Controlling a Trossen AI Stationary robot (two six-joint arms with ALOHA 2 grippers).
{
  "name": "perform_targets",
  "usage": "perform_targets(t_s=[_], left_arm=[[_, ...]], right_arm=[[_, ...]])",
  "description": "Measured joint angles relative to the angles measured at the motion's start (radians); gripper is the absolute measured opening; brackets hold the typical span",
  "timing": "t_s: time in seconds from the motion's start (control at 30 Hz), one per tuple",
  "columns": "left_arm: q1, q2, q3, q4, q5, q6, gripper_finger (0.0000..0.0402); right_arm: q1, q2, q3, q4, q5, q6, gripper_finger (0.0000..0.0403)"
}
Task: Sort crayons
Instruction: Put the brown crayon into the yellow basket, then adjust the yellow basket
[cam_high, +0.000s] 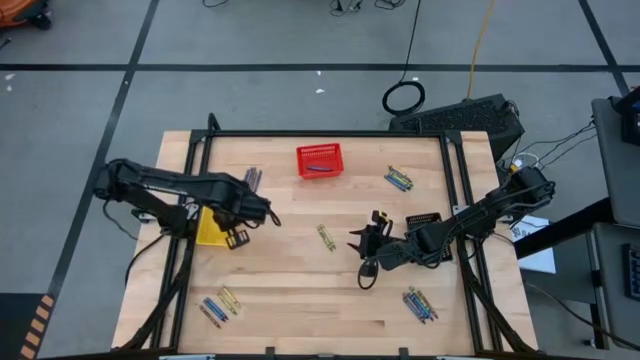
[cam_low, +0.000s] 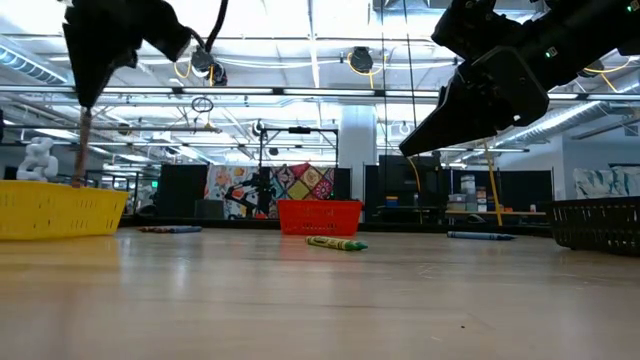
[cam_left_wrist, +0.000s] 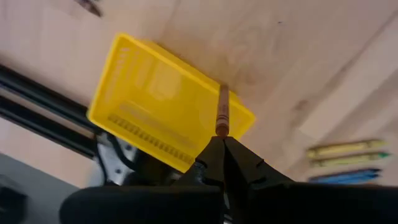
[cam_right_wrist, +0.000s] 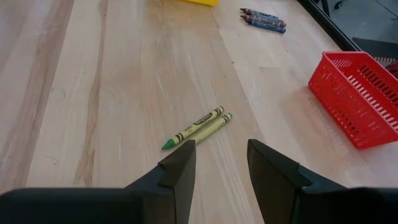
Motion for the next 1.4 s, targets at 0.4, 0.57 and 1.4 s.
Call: perform_targets(t_s=[0.4,0.57,1.4], left_arm=[[0.004,-0.109,-0.018,0.001,-0.050,-0.042,0.0000],[0.029,-0.127,-0.115,-0.002,-0.072,-0.025,0.0000],[0.017,-0.131,-0.265,0.046,-0.207,-0.281,0.0189]], right_arm=[[0.000,0.000,0.000,0.000,0.000,0.025,0.0130],[0.000,0.000,0.000,0.000,0.000,0.026,0.0130],[0.000,0.000,0.000,0.000,0.000,0.026,0.0130]])
